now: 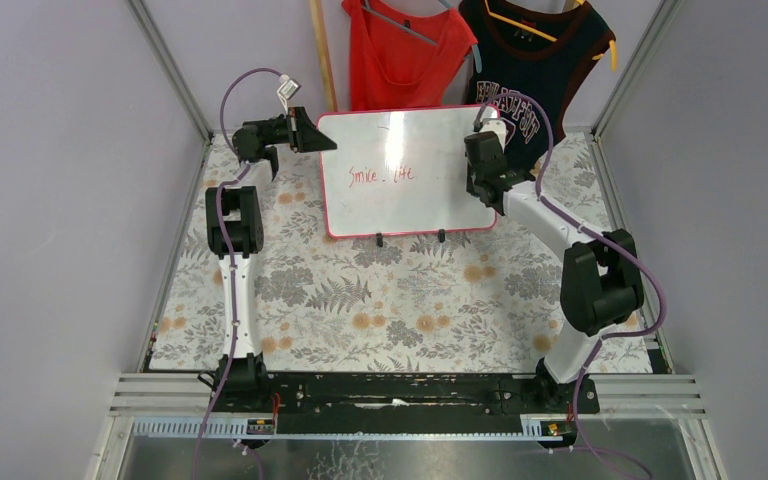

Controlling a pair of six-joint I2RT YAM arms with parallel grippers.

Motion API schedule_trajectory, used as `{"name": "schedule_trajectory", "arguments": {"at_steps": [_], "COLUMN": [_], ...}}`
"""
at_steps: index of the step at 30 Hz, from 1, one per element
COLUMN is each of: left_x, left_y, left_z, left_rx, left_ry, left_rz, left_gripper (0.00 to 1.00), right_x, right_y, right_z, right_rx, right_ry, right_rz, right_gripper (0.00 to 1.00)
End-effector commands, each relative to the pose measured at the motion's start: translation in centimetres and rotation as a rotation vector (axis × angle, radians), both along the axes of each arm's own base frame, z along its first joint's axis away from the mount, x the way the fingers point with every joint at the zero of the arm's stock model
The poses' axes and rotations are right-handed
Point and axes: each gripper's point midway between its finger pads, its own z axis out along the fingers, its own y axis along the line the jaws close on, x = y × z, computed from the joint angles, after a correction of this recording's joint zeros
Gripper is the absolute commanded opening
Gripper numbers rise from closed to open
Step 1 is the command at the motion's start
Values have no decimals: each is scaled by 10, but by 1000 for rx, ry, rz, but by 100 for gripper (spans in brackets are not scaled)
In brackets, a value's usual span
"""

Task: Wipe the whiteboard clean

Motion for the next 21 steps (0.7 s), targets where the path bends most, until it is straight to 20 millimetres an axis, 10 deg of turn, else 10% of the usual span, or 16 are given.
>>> {"name": "schedule_trajectory", "arguments": {"at_steps": [1, 21], "left_x": [-15, -18], "left_y": [-5, -9], "left_z": [1, 3], "left_rx": [75, 75], "left_ry": [-60, -56], "left_rz": [-54, -62], "left_gripper": [0, 0], "right_x": [4, 0], "right_y": [20, 138], "right_z": [22, 1], "right_rx": [76, 146], "right_ry": [-57, -17], "right_rz": [46, 278], "right_gripper": [0, 0]}}
